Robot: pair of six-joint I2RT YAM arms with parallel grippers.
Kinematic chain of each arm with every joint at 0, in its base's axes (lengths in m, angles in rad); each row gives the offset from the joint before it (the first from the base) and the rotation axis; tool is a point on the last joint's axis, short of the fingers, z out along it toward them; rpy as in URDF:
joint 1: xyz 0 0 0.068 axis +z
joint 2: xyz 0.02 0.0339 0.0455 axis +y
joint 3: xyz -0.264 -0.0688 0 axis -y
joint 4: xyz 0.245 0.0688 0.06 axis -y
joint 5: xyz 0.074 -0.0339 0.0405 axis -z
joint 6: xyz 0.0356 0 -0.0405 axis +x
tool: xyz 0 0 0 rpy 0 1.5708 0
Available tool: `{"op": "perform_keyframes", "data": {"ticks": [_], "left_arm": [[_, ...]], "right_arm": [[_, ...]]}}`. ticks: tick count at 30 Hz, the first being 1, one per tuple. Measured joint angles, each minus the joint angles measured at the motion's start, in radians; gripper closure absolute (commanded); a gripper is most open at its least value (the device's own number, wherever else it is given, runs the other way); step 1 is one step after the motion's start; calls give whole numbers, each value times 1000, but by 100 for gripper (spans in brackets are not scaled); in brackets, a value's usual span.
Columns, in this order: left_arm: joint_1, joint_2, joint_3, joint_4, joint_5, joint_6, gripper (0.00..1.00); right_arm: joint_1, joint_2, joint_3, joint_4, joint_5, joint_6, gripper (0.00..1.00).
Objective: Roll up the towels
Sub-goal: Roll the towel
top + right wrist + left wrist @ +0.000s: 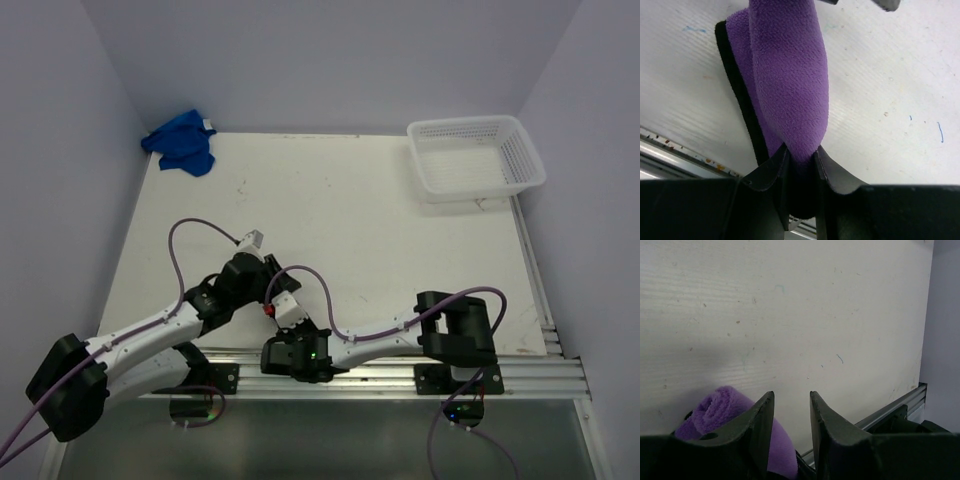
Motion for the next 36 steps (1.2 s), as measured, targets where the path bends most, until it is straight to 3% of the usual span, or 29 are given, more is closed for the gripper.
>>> {"op": "perform_keyframes", "data": {"ticks": [16, 28, 36], "left_arm": [[0, 74, 46, 23, 49, -6, 61], [0, 122, 80, 49, 75, -5, 61], [-3, 157, -26, 170, 107, -16, 62]], "right_arm": [[32, 156, 137, -194, 176, 64, 80], [44, 201, 165, -214, 219, 43, 73], [52, 212, 166, -214, 233, 33, 67]]}}
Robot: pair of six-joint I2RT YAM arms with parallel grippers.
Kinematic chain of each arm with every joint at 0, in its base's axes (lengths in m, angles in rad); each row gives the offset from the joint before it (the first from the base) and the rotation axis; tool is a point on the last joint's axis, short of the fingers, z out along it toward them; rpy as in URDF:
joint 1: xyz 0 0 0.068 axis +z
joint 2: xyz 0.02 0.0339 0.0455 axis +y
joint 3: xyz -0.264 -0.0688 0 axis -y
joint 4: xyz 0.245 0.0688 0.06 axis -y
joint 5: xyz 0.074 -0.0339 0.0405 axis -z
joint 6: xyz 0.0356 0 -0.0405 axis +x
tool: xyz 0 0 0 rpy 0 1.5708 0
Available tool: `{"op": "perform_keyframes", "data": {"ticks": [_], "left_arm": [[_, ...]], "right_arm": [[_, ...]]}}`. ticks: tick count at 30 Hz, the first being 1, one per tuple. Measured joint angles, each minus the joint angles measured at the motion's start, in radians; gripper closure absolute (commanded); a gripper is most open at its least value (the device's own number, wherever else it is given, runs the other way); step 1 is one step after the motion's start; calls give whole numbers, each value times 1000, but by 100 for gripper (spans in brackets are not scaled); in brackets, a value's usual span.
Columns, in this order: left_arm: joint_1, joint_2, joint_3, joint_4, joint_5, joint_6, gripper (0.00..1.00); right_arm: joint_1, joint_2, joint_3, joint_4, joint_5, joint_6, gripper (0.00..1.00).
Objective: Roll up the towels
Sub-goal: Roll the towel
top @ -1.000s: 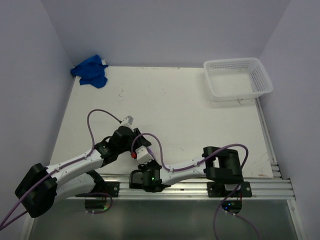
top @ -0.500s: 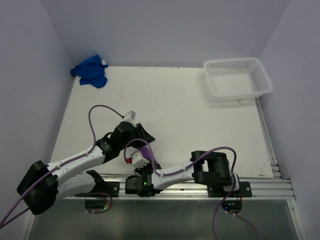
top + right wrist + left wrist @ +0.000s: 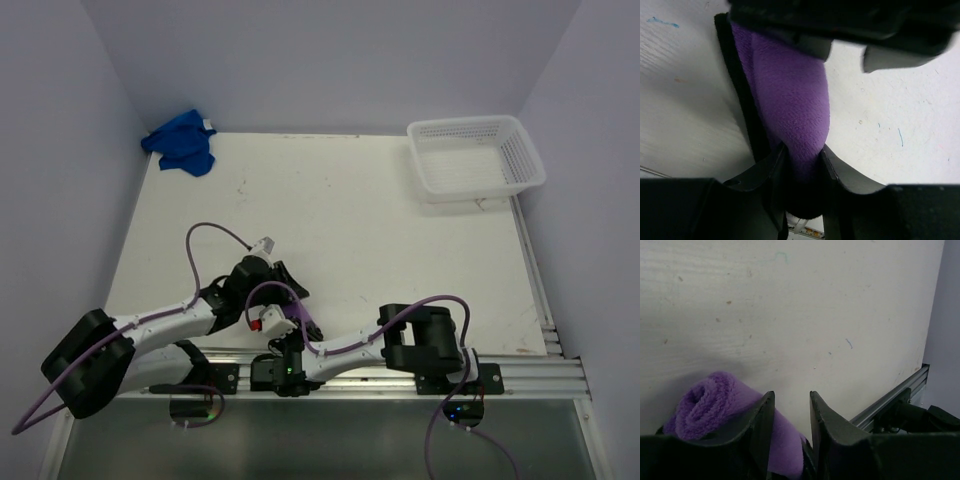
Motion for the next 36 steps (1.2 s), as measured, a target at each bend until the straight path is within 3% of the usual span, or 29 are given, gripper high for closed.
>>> {"op": "perform_keyframes", "data": {"ticks": [21, 28, 36], "left_arm": [[-13, 71, -244, 399, -22, -72, 63], [-35, 121, -282, 521, -42, -74, 63], [-50, 154, -290, 586, -58, -71, 64]], "right_arm": [[-1, -66, -78, 75, -42, -4, 46], [-2, -201, -168, 148, -179, -26, 33], [-19, -406, -233, 223, -307, -64, 27]]}}
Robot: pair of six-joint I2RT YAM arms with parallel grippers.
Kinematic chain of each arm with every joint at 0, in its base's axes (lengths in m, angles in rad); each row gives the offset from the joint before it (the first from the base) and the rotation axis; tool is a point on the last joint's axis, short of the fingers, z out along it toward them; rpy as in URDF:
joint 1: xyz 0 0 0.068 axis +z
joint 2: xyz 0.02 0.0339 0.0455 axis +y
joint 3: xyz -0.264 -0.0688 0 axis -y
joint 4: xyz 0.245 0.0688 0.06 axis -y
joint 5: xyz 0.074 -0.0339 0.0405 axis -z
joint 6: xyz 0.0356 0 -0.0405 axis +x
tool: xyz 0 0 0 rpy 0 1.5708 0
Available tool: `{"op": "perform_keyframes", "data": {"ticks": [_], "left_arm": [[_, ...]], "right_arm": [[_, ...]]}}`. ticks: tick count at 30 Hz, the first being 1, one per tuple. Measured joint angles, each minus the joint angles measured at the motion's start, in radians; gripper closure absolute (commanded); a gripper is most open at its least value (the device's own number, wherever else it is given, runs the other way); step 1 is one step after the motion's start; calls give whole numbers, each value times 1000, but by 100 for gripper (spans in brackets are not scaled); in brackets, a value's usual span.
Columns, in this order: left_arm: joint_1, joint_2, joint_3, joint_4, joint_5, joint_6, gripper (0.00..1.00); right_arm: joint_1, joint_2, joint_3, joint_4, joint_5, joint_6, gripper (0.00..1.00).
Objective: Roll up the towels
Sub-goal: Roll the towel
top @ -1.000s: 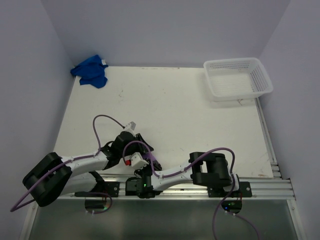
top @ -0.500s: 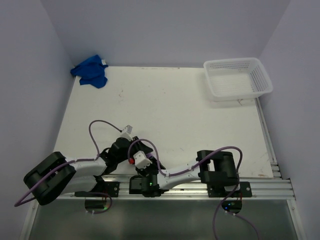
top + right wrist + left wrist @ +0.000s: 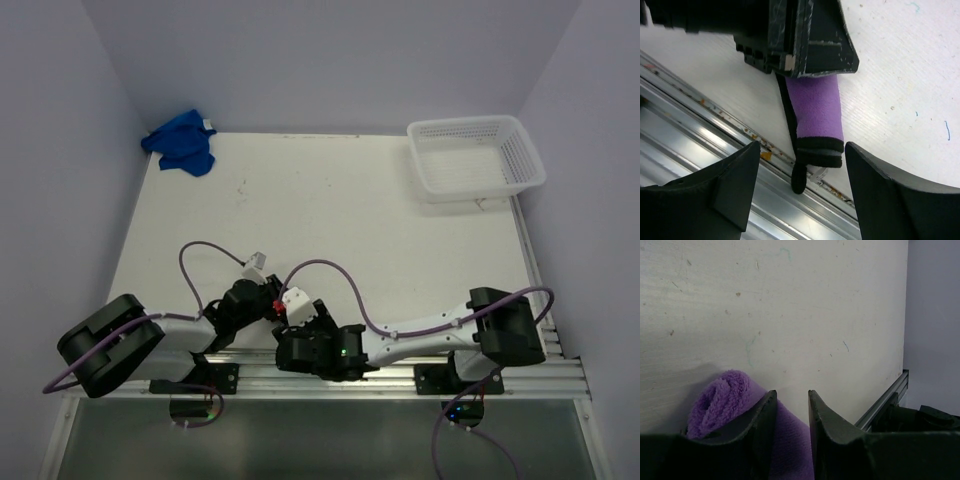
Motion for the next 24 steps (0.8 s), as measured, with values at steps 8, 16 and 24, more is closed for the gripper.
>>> {"op": "perform_keyframes", "data": {"ticks": [8, 16, 24], "left_arm": [[-10, -17, -6, -4, -13, 0, 64], [-26, -27, -8, -15, -16, 0, 64], [-33, -29, -8, -17, -31, 0, 64]], "right_arm": [[-203, -180, -150, 151, -182, 5, 33], [-345, -169, -211, 271, -370, 5, 39], [-366, -105, -240, 375, -475, 17, 46]]}}
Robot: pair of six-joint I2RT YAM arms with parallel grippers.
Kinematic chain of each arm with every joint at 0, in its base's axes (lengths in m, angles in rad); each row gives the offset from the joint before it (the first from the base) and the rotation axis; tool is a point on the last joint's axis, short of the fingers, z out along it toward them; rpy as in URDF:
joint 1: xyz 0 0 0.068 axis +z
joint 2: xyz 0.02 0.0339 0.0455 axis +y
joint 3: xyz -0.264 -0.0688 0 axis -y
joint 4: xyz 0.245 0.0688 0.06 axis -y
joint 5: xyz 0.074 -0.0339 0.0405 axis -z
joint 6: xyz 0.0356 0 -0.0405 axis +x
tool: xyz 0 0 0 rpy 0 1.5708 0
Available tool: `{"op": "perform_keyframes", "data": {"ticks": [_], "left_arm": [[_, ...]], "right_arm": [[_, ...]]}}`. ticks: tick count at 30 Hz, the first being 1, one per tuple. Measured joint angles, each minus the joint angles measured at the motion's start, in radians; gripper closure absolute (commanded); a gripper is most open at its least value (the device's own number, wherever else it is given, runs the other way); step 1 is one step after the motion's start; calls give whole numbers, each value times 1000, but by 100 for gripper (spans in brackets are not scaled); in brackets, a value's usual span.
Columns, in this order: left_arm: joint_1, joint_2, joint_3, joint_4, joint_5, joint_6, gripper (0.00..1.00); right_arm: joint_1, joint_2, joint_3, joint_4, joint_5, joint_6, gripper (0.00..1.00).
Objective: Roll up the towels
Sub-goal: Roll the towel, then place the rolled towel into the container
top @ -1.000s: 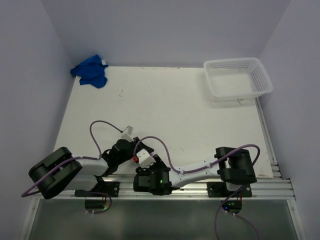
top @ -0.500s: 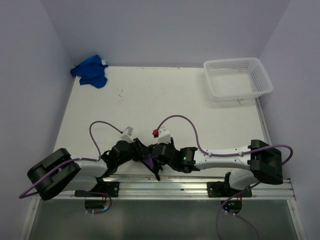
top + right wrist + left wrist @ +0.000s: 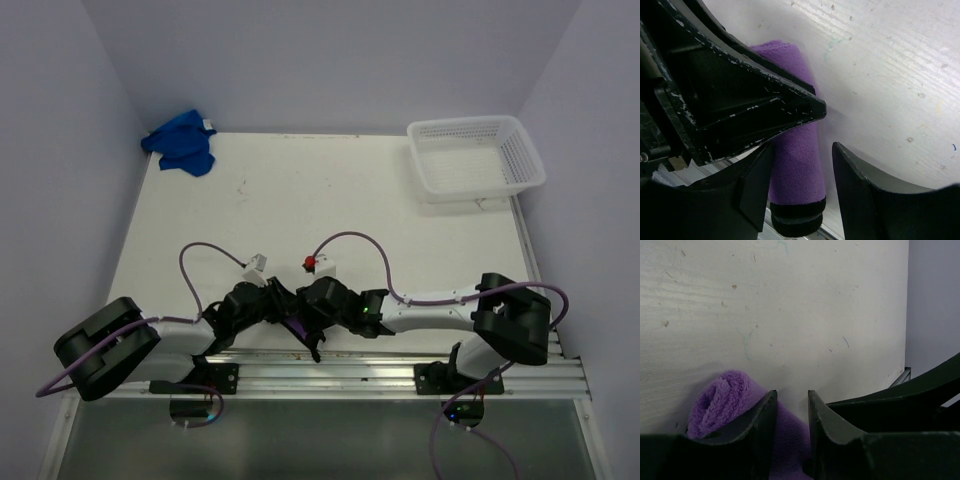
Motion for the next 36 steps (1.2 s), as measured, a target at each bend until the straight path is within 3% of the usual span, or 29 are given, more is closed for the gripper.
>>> {"op": "perform_keyframes", "data": {"ticks": [18, 28, 36], "left_arm": [[-4, -1, -2, -5, -14, -5, 65], [-3, -51, -6, -61, -58, -18, 65], [-6, -125, -15, -147, -87, -42, 65]], "right_arm": [[-3, 95, -53, 161, -65, 32, 49], [64, 138, -20, 183, 0, 28, 47], [137, 184, 65, 89, 123, 43, 66]]}}
